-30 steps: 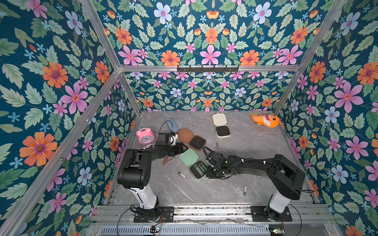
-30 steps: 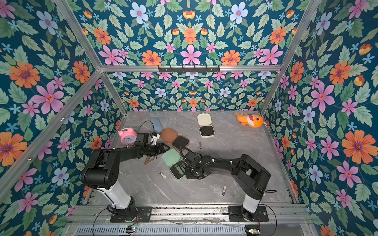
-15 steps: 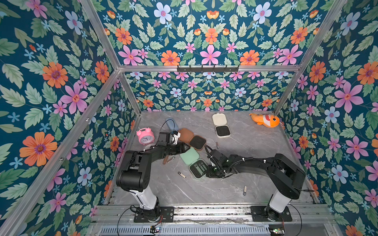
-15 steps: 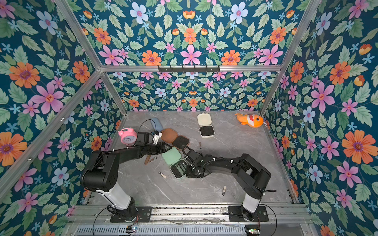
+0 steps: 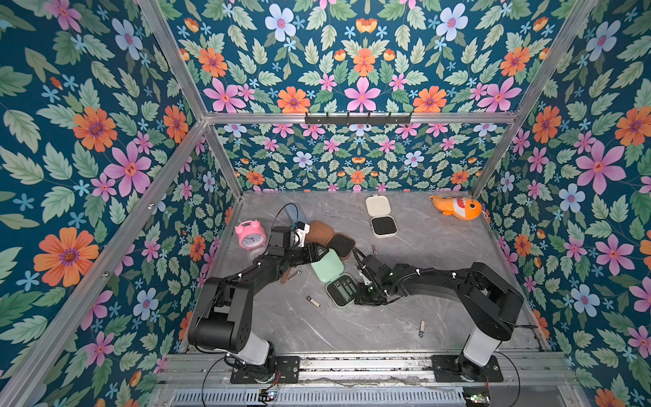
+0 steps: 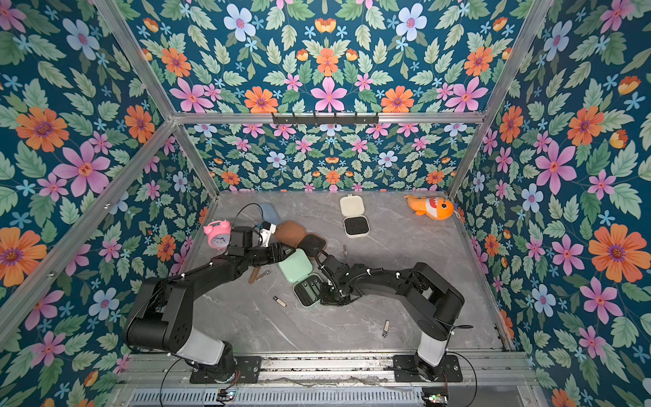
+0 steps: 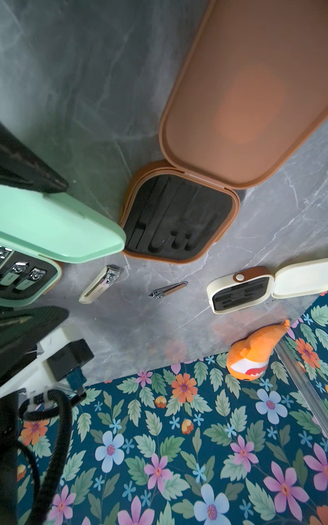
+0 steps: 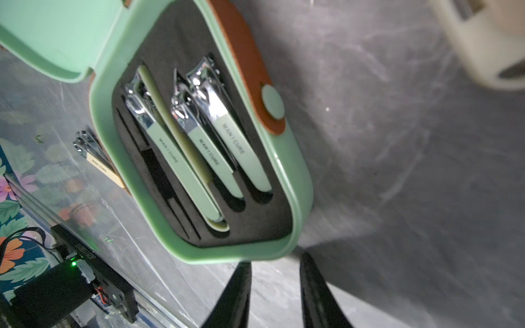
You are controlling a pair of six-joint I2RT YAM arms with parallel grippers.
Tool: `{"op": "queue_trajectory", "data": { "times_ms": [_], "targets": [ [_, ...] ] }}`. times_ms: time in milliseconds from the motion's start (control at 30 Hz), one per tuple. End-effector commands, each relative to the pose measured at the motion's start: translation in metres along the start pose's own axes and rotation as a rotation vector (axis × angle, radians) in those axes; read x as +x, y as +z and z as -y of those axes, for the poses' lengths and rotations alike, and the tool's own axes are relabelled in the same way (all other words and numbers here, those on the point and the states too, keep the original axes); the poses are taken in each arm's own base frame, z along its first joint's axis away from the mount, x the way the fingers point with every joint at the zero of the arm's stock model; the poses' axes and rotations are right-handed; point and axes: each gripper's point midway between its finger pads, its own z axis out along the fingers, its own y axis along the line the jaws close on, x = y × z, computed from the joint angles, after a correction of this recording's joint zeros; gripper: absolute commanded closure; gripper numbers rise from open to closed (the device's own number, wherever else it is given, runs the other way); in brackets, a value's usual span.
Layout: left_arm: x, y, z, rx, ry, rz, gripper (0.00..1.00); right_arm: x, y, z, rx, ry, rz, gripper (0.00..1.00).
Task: Organize nail clipper sets
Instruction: Close the storage box at the center of the board.
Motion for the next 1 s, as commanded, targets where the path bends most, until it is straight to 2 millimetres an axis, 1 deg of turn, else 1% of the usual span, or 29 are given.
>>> {"op": "queue_trajectory", "data": {
  "times_ms": [0, 300, 400, 567, 700, 767, 867, 900, 967],
  "targets": [
    [0.049, -0.008, 0.012, 0.051, -0.197, -0.178, 0.34, -0.02, 0.002, 0.014, 0.061, 0.022, 0.079, 0.68],
    [0.06, -0.027, 0.037, 0.088, -0.268, -0.194, 0.34, -0.044, 0.001, 0.004, 0.043, 0.012, 0.092, 0.68],
    [0.063, -0.032, 0.045, 0.114, -0.291, -0.191, 0.33, -0.052, 0.002, 0.004, 0.034, 0.022, 0.098, 0.68],
    [0.073, -0.03, 0.05, 0.156, -0.343, -0.195, 0.32, -0.063, 0.002, 0.005, 0.008, 0.044, 0.106, 0.68],
    [0.075, -0.028, 0.063, 0.18, -0.337, -0.199, 0.31, -0.073, 0.0, 0.008, -0.017, 0.07, 0.118, 0.68],
    [0.079, -0.025, 0.064, 0.168, -0.329, -0.21, 0.31, -0.078, -0.002, 0.008, -0.029, 0.081, 0.123, 0.68],
    [0.088, -0.017, 0.052, 0.143, -0.344, -0.232, 0.31, -0.082, -0.007, 0.012, -0.021, 0.094, 0.135, 0.67],
    [0.09, -0.014, 0.049, 0.138, -0.351, -0.233, 0.32, -0.082, -0.01, 0.014, -0.015, 0.101, 0.139, 0.67],
    [0.087, -0.01, 0.049, 0.146, -0.348, -0.226, 0.32, -0.081, -0.016, 0.013, -0.014, 0.096, 0.146, 0.67]
  ]
}}
